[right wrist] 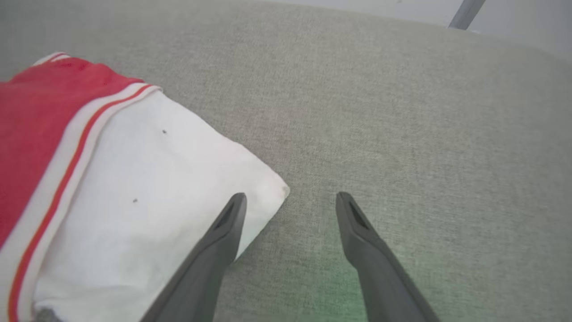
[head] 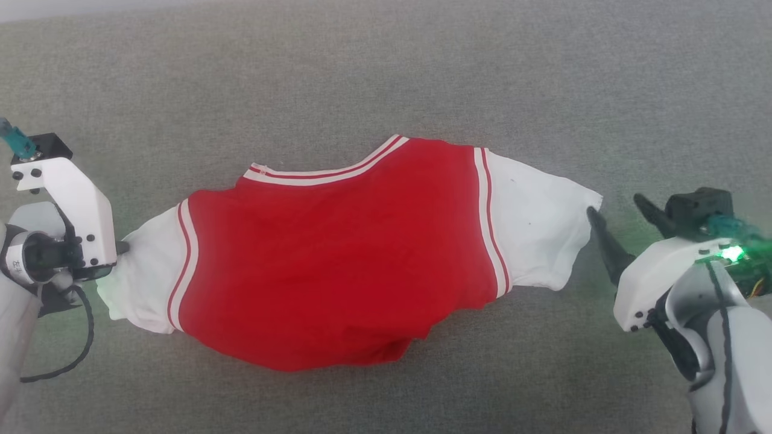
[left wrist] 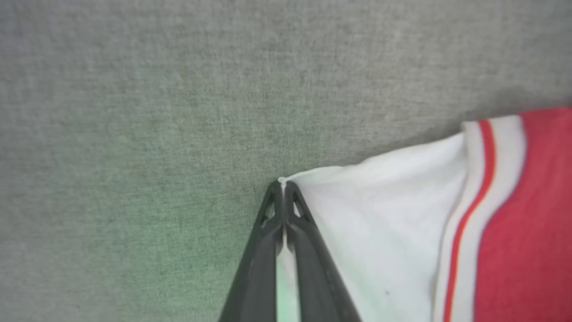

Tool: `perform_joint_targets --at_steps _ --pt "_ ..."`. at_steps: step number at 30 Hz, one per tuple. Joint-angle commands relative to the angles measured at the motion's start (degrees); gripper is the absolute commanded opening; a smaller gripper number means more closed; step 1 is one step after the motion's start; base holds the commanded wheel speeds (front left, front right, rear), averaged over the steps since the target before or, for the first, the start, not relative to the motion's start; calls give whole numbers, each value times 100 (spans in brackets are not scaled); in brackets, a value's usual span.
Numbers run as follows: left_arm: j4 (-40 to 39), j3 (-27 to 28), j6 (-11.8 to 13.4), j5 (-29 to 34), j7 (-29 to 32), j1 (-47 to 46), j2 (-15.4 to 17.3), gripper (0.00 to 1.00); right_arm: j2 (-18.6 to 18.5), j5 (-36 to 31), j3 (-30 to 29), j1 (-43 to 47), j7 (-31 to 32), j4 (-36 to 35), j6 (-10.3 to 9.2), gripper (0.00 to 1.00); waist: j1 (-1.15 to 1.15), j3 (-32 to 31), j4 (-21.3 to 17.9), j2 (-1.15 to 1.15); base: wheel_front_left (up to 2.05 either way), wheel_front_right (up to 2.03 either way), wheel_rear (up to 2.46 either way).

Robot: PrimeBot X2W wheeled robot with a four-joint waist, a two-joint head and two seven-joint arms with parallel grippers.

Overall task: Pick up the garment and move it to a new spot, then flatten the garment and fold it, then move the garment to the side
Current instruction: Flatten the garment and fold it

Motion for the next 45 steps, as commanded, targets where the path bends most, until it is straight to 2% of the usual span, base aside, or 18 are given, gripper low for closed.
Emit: perform_joint_targets --at_steps 1,7,15,21,22,23,24,27,29,40,45 --pt "205 -155 -62 -27 -1 361 -271 0 -68 183 56 9 257 -50 -9 100 0 12 14 0 0 0 0" --pt "339 -261 -207 50 -106 105 -434 0 -329 758 246 -224 1524 -16 -8 100 0 43 141 0 0 0 0" --pt "483 -326 -328 90 -200 -133 -589 0 -415 1023 465 -731 2510 258 -5 100 0 138 303 0 0 0 0" --pt "641 -370 -429 109 -301 -273 -707 0 -518 1257 791 -943 3488 633 -3 100 0 170 436 0 0 0 0" --pt "677 -376 -448 108 -320 -292 -715 0 -546 1299 836 -919 3730 699 -3 76 0 166 447 0 0 0 0" --pt "713 -387 -456 109 -328 -302 -725 0 -568 1351 906 -899 3920 700 -2 9 0 160 458 0 0 0 0" --pt "745 -395 -475 113 -339 -312 -732 0 -573 1396 900 -896 4090 693 -2 0 0 151 466 0 0 0 0" --pt "836 -386 -505 109 -430 -348 -756 0 -634 1432 812 -969 4360 569 -5 0 0 105 477 0 0 0 0" --pt "877 -353 -518 117 -532 -397 -749 0 -590 1451 632 -1086 4303 479 -6 0 0 50 473 0 0 0 0" --pt "464 -285 -708 329 -1196 -1087 -465 0 -127 1116 -449 -1955 3184 450 -9 0 0 -701 417 0 0 0 0" --pt "122 -328 -762 487 -1297 -1447 -344 0 -33 997 -463 -2414 2726 489 -5 0 0 -1164 385 0 0 0 0"
